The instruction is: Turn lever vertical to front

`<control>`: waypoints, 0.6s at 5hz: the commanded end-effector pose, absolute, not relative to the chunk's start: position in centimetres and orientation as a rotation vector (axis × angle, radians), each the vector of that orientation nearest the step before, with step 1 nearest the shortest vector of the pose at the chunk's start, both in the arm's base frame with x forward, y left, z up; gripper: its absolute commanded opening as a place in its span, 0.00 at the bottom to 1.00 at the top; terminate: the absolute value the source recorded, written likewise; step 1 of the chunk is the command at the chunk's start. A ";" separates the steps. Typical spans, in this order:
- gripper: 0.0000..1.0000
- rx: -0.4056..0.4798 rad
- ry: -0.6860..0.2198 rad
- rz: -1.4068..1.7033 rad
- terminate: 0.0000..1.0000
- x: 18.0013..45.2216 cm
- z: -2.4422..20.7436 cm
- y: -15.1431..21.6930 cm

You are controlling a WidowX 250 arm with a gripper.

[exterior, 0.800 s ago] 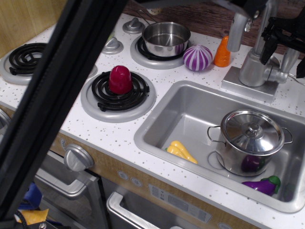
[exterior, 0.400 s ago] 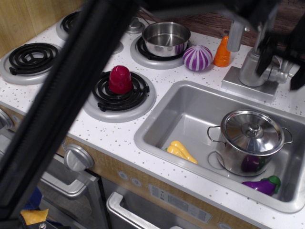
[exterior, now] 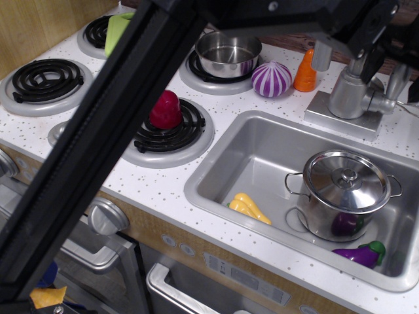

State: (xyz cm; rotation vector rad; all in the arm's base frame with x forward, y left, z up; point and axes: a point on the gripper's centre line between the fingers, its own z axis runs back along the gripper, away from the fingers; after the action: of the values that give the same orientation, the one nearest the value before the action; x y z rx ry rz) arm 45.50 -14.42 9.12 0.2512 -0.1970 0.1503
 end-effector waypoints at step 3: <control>1.00 0.186 -0.334 0.141 0.00 46.7 12.3 -14.2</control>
State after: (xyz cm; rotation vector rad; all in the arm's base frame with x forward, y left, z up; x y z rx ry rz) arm 46.40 -14.45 5.66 0.2295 -0.2187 0.0966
